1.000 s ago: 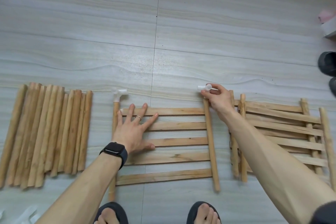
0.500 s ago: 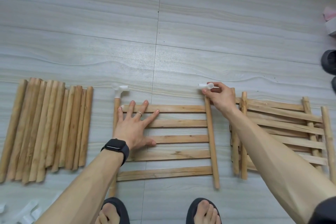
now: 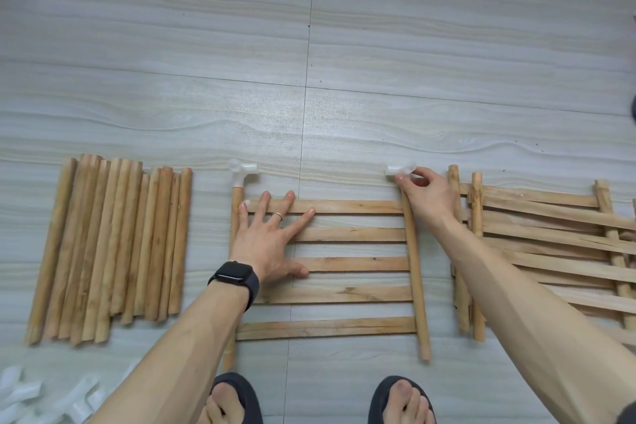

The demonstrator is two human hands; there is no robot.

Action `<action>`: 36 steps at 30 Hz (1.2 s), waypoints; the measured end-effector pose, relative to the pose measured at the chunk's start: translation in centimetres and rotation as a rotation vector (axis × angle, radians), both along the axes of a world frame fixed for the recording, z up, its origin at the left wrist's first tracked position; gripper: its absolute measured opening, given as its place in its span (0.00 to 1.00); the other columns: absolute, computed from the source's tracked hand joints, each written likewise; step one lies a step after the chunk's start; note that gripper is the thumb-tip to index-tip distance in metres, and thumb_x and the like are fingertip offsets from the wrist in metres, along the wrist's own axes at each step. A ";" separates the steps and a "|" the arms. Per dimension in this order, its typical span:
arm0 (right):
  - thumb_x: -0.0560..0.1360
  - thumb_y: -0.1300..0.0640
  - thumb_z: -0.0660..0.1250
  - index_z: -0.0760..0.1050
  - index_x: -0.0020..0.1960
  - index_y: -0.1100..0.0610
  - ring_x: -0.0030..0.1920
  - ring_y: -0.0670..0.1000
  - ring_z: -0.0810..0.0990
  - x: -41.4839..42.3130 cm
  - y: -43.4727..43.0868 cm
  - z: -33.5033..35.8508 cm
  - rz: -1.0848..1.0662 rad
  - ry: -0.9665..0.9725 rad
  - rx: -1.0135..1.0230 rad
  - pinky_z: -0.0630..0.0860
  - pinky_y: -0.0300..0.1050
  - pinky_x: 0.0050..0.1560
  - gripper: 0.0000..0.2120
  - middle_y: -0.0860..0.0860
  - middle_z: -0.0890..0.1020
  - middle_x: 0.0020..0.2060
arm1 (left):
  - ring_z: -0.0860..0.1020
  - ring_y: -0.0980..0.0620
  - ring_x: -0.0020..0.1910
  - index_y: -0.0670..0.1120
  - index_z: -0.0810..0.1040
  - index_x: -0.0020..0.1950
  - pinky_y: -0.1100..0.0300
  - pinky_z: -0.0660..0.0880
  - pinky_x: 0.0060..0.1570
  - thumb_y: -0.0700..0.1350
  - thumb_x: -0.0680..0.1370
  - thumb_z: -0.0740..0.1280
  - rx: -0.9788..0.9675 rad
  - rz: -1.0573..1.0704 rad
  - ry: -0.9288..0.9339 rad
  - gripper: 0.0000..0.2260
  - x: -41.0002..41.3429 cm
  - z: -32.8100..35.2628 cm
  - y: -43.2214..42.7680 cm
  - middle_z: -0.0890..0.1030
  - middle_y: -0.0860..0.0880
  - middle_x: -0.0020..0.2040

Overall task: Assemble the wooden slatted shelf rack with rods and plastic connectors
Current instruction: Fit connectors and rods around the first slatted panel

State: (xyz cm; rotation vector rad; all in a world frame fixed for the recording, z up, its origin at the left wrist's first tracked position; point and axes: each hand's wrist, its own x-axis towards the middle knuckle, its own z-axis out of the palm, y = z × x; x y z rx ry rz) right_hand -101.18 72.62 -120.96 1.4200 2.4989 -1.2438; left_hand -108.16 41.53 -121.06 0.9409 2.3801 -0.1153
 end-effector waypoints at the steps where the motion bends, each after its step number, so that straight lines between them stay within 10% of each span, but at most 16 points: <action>1: 0.76 0.42 0.72 0.81 0.63 0.52 0.59 0.51 0.81 0.1 -0.1 0.0 0.000 -0.009 0.014 0.74 0.44 0.60 0.20 0.51 0.85 0.56 | 0.34 0.38 0.79 0.71 0.30 0.74 0.31 0.36 0.74 0.77 0.68 0.63 -0.001 -0.009 0.004 0.50 -0.1 0.0 0.1 0.32 0.54 0.81; 13: 0.77 0.42 0.70 0.67 0.73 0.59 0.67 0.58 0.73 1.7 -1.5 1.4 0.025 -0.085 0.153 0.69 0.53 0.66 0.32 0.56 0.77 0.65 | 0.35 0.39 0.80 0.69 0.33 0.77 0.32 0.35 0.74 0.76 0.69 0.65 -0.023 -0.028 0.019 0.49 -2.4 0.5 2.7 0.33 0.52 0.81; 19: 0.75 0.42 0.71 0.72 0.72 0.57 0.71 0.60 0.67 4.3 -10.6 1.2 0.483 -0.061 0.407 0.68 0.60 0.69 0.31 0.57 0.72 0.72 | 0.46 0.48 0.82 0.64 0.49 0.81 0.42 0.40 0.79 0.62 0.78 0.66 0.264 -0.038 0.159 0.37 -1.9 2.1 0.4 0.46 0.51 0.83; 26: 0.73 0.23 0.48 0.36 0.79 0.34 0.79 0.62 0.28 4.1 -22.1 -0.2 1.105 -0.272 0.374 0.38 0.77 0.72 0.41 0.50 0.30 0.80 | 0.66 0.45 0.74 0.54 0.67 0.76 0.43 0.67 0.71 0.48 0.79 0.68 0.448 0.813 0.322 0.26 4.3 5.2 -15.0 0.64 0.47 0.77; 30: 0.76 0.26 0.45 0.28 0.77 0.34 0.77 0.62 0.25 4.2 -24.3 -1.1 1.215 -0.364 0.376 0.42 0.79 0.72 0.38 0.48 0.25 0.77 | 0.65 0.37 0.74 0.44 0.68 0.76 0.42 0.63 0.71 0.46 0.79 0.68 0.152 1.258 0.379 0.26 9.1 5.9 -24.9 0.66 0.37 0.76; 36: 0.77 0.26 0.48 0.31 0.78 0.33 0.80 0.62 0.32 3.2 -22.8 0.0 1.288 -0.482 0.436 0.54 0.74 0.73 0.38 0.47 0.29 0.79 | 0.64 0.42 0.72 0.53 0.76 0.68 0.50 0.69 0.64 0.52 0.80 0.67 0.045 1.341 0.085 0.16 12.9 5.0 -32.0 0.65 0.45 0.74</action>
